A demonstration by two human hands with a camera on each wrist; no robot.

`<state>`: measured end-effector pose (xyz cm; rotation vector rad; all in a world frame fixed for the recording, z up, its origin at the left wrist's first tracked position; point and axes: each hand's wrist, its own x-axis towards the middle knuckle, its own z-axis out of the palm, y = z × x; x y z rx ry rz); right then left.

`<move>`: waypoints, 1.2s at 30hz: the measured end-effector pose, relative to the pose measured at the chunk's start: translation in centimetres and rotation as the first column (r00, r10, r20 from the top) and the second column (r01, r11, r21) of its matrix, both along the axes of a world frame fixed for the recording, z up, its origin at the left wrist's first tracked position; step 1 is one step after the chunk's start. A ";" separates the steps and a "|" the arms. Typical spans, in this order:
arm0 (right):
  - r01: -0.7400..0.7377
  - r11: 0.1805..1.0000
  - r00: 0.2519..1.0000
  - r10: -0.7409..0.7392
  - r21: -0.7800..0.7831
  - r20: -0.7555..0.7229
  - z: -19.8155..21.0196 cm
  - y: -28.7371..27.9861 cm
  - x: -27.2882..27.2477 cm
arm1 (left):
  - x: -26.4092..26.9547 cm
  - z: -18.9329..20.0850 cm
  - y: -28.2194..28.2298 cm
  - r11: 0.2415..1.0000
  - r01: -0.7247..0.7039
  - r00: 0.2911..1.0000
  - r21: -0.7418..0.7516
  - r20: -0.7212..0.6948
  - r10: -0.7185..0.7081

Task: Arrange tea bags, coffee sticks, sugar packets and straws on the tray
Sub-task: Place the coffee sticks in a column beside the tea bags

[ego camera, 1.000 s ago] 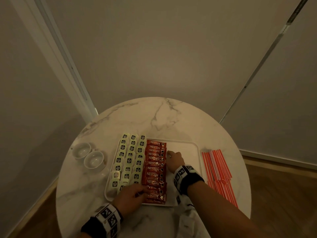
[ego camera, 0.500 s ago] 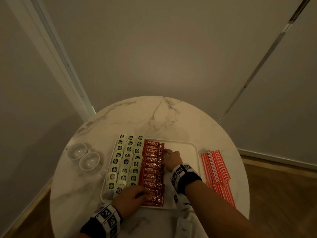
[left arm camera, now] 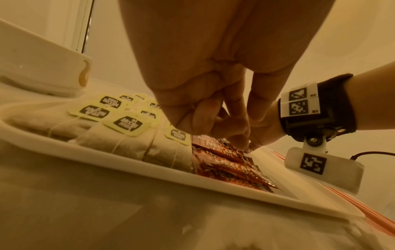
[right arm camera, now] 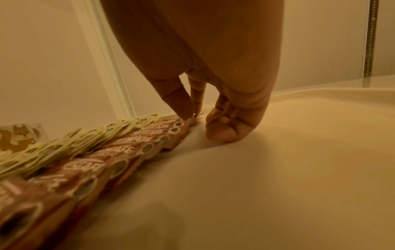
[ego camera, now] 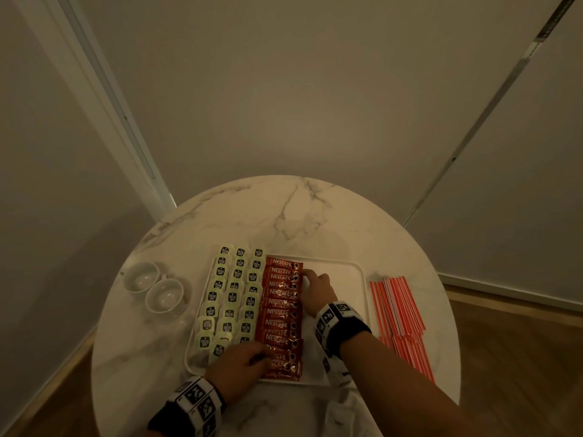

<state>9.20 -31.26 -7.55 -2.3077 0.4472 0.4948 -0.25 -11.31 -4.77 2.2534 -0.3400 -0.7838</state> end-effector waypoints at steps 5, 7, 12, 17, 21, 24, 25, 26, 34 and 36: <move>-0.028 1.000 0.999 0.028 0.004 -0.026 0.6 -0.1 0.2 | 0.2 -0.1 0.1 1.000 -0.004 1.000 -0.007 -0.010 0.004; -0.051 0.999 0.998 0.051 0.003 -0.024 0.8 -0.1 0.4 | 0.2 -0.2 0.2 1.000 -0.019 1.000 -0.012 -0.019 0.018; -0.126 0.990 0.992 0.125 -0.066 -0.018 0.9 0.1 0.5 | 0.1 -0.4 0.4 0.998 -0.052 0.998 -0.019 -0.036 0.051; -0.134 0.988 0.991 0.133 -0.078 -0.017 0.9 0.0 0.8 | 0.2 -0.6 0.6 0.998 -0.068 0.997 -0.013 -0.036 0.067; -0.144 0.986 0.989 0.145 -0.085 -0.001 0.9 -0.1 0.7 | 0.2 -0.6 0.6 0.998 -0.066 0.997 -0.012 -0.032 0.066; -0.167 0.980 0.986 0.168 -0.108 0.000 0.9 -0.2 0.5 | 0.2 -0.5 0.6 0.999 -0.049 0.999 0.002 -0.015 0.049; -0.173 0.978 0.985 0.174 -0.115 0.000 0.8 -0.2 0.5 | 0.2 -0.6 0.6 0.999 -0.049 0.999 0.007 -0.013 0.049; -0.178 0.977 0.984 0.179 -0.120 -0.002 0.8 -0.1 0.5 | 0.2 -0.6 0.6 0.999 -0.048 0.999 0.012 -0.012 0.048; -0.186 0.976 0.982 0.186 -0.117 -0.006 0.8 -0.2 0.7 | 0.4 -0.4 0.7 0.998 -0.058 0.998 0.005 -0.028 0.059; -0.195 0.973 0.981 0.196 -0.122 -0.007 0.7 -0.2 0.7 | 0.4 -0.4 0.7 0.998 -0.062 0.998 0.002 -0.028 0.062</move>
